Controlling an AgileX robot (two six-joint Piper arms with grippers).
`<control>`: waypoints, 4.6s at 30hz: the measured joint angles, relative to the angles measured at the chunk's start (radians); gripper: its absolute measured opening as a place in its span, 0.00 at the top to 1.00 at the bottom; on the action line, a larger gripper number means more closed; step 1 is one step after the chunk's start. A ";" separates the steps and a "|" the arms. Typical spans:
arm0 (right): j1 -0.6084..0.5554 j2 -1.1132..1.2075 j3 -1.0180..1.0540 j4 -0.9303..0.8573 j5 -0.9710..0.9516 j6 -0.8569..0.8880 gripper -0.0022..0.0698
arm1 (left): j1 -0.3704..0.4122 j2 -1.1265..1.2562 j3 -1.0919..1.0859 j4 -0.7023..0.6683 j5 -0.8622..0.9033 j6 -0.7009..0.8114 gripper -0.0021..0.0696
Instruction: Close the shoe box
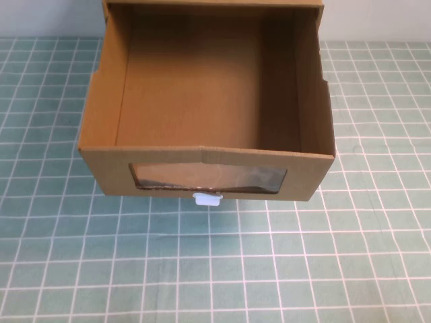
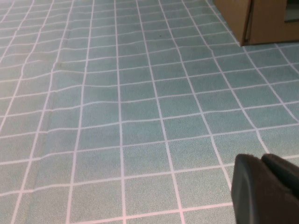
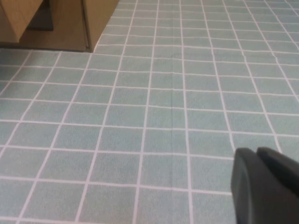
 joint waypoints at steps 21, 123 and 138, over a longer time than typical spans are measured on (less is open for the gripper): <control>0.000 0.000 0.000 0.000 0.000 0.000 0.99 | 0.000 0.000 0.000 0.000 0.000 0.000 0.98; -0.002 0.024 -0.088 0.758 -0.183 0.002 0.99 | -0.166 2.040 -2.302 -0.461 0.725 0.416 0.98; 0.014 0.845 -0.777 0.371 0.676 0.002 0.99 | -0.166 2.040 -2.302 -0.461 0.725 0.414 0.98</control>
